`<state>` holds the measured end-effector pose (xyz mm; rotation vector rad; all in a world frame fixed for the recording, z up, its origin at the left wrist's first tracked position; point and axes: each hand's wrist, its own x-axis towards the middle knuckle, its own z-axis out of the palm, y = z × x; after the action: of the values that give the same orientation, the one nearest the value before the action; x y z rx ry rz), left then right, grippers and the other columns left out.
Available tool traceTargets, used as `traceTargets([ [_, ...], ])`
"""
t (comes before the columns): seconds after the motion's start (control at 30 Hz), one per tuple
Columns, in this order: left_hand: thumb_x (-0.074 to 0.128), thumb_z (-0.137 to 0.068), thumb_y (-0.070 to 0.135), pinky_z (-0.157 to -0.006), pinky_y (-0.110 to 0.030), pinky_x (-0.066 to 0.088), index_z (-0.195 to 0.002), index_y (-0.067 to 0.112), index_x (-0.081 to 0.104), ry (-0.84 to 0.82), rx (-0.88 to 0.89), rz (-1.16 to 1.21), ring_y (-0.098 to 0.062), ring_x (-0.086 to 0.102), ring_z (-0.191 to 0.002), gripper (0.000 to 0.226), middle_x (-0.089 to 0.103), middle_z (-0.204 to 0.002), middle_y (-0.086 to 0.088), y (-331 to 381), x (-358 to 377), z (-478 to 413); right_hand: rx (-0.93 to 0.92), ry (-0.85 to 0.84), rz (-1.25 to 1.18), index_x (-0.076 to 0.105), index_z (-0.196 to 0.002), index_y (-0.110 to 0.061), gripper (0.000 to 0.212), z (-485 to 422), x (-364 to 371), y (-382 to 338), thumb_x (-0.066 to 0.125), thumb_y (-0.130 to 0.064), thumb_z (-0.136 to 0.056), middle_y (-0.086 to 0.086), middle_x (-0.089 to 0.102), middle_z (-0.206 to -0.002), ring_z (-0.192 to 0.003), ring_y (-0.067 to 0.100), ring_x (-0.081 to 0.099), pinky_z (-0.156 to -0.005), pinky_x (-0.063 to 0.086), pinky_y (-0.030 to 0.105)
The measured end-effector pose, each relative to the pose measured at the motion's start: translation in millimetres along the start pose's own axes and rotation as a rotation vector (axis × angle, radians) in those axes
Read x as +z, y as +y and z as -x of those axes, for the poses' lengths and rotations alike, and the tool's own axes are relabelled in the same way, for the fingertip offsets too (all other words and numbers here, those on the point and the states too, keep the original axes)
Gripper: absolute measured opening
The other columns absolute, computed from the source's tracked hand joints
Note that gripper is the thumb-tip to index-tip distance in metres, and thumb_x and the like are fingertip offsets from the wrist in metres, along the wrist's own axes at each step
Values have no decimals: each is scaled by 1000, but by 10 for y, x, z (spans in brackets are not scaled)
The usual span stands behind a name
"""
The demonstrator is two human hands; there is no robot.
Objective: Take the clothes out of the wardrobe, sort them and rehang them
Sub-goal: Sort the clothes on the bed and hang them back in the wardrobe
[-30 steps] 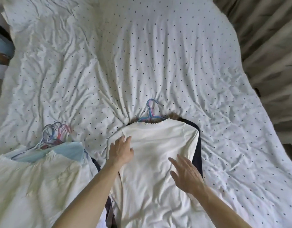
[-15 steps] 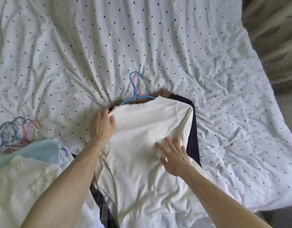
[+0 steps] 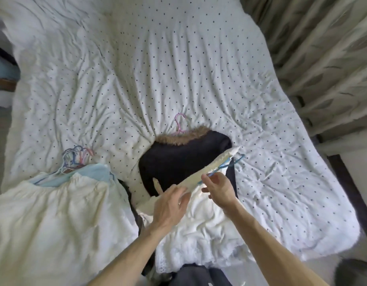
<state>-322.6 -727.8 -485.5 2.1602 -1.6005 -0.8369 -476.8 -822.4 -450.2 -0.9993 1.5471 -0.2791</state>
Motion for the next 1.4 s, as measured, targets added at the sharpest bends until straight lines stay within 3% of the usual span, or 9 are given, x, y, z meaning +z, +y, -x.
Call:
traceTargets([
  [0.17,41,-98,57,-70,-31,50,-95,33,61,-226,143,-23,-7,59,-82,31,57,-91,16,538,-7,557,-21,49,-99,63,-93,-6,16,719,-505,312,65,-21,-90,9,75,-89,-69,16,72,-60,54,29],
  [0.3,42,-99,50,-73,-29,52,-105,35,62,-191,299,-66,-5,60,-87,26,57,-95,15,1092,-174,572,-157,82,2,62,-91,-2,11,1427,-1250,531,63,-13,-93,5,73,-79,-57,14,66,-59,55,31],
  [0.4,47,-100,46,-86,-22,47,-128,31,56,-127,527,-137,-10,57,-110,34,57,-123,9,1803,-265,405,-245,121,167,64,-87,-12,6,2093,-1932,673,63,-15,-93,-3,74,-79,-58,12,65,-62,56,32],
  [0.53,38,-95,61,-108,-42,41,-147,39,32,-95,944,-278,-17,43,-130,57,37,-152,2,3074,-183,541,-304,295,378,63,-85,-31,11,3067,-2738,871,60,-30,-95,-25,71,-82,-65,-1,60,-70,49,19],
  [0.67,42,-94,58,-88,-39,50,-108,33,69,-172,1232,-231,-20,61,-101,39,70,-105,5,4166,77,1203,-307,573,424,67,-90,-36,8,3949,-3353,1250,61,-40,-94,-35,67,-83,-72,-5,55,-66,42,13],
  [0.87,68,-91,40,-60,-14,37,-88,28,71,-610,1170,76,3,52,-61,13,61,-63,21,5083,636,2434,-236,909,268,68,-85,-42,7,4918,-3818,2152,66,-40,-91,-33,68,-78,-72,-1,58,-65,42,17],
  [1.03,71,-90,39,-68,-12,41,-92,30,76,-880,1247,72,4,61,-71,11,66,-75,15,5487,1118,3244,-96,1098,252,70,-91,-43,6,5464,-3844,2866,64,-42,-91,-21,70,-80,-81,1,56,-74,43,25],
  [1.3,67,-94,29,-89,-34,54,-97,34,75,-1154,1481,11,-4,68,-92,10,74,-93,15,5950,1589,4144,69,1461,43,73,-94,-44,8,6096,-3549,3398,71,-40,-87,-16,60,-68,-75,4,55,-72,46,27],
  [1.4,69,-92,30,-86,-37,55,-92,35,75,-1202,1558,8,-5,67,-86,7,73,-91,17,6090,1689,4375,71,1647,-105,73,-95,-43,11,6289,-3348,3545,74,-37,-86,-27,68,-87,-81,3,61,-72,47,20],
])
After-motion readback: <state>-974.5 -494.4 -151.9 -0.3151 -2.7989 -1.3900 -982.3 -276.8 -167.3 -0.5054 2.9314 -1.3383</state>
